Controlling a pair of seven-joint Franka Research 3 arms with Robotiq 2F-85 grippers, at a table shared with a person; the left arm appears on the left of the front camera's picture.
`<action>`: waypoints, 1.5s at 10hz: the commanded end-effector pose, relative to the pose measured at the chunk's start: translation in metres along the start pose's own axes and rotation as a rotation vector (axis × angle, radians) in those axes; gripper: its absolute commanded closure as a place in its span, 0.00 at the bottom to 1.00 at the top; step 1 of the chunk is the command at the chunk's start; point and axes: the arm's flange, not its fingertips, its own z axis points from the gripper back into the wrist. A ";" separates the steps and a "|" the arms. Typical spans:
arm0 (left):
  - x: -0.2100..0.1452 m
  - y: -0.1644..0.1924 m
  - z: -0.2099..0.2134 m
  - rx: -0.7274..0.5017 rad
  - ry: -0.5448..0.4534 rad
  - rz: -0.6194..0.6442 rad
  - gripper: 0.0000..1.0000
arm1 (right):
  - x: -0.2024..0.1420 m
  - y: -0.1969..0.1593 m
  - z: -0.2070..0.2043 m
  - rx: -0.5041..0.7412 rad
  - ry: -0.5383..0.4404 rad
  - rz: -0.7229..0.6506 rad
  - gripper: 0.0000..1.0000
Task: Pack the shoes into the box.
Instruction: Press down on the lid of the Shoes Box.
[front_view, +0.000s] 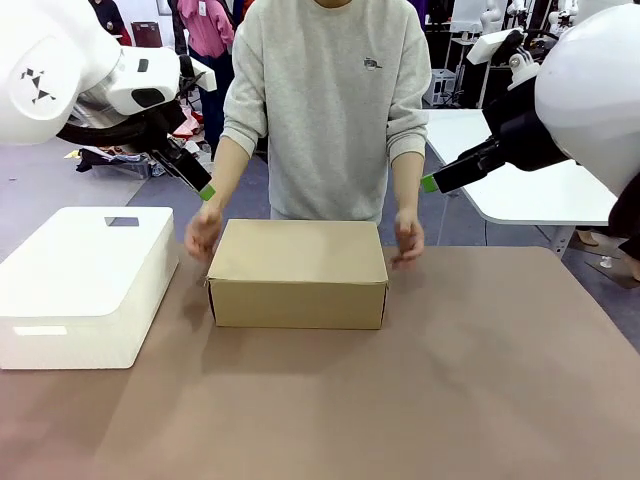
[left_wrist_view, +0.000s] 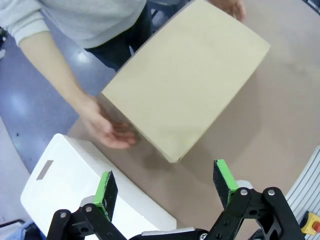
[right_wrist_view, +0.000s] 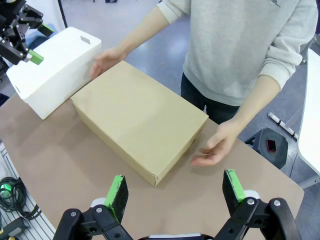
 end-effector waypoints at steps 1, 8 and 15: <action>-0.009 0.002 0.002 -0.008 -0.059 0.003 0.00 | 0.001 -0.001 0.001 -0.005 0.014 0.003 0.00; 0.000 0.000 0.000 0.000 0.000 0.000 0.00 | 0.001 -0.001 0.001 -0.005 0.014 0.003 0.00; 0.000 0.000 0.000 0.000 0.000 0.000 0.00 | 0.001 -0.001 0.001 -0.005 0.014 0.003 0.00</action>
